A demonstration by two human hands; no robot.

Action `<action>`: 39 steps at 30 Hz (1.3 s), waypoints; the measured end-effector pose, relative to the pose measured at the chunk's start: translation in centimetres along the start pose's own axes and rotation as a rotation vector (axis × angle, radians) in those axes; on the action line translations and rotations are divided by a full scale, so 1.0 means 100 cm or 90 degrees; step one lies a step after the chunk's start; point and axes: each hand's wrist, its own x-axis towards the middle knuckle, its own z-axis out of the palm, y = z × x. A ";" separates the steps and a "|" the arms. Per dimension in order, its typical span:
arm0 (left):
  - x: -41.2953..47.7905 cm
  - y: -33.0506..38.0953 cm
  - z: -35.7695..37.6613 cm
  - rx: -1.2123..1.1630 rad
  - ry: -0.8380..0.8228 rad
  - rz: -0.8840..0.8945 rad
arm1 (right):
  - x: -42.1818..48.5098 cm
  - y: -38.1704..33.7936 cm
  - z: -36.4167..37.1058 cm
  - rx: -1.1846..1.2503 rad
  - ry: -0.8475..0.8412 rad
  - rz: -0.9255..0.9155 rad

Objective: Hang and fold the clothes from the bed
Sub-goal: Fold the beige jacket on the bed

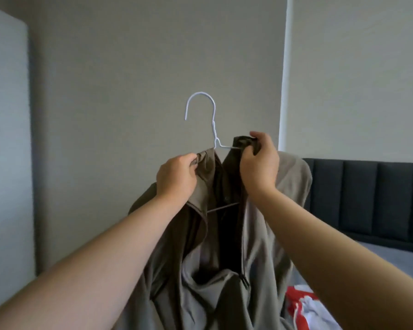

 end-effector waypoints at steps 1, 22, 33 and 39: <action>0.007 -0.007 -0.008 0.016 -0.058 0.014 | 0.002 -0.005 0.006 -0.031 -0.061 -0.013; 0.000 -0.152 -0.068 0.125 -0.067 0.013 | -0.040 0.006 0.100 -0.136 -0.441 -0.027; -0.007 -0.179 -0.094 0.332 -0.083 0.130 | -0.067 0.008 0.119 -0.073 -0.386 -0.023; -0.005 -0.172 -0.099 0.246 -0.083 0.114 | -0.078 0.010 0.110 -0.085 -0.504 -0.074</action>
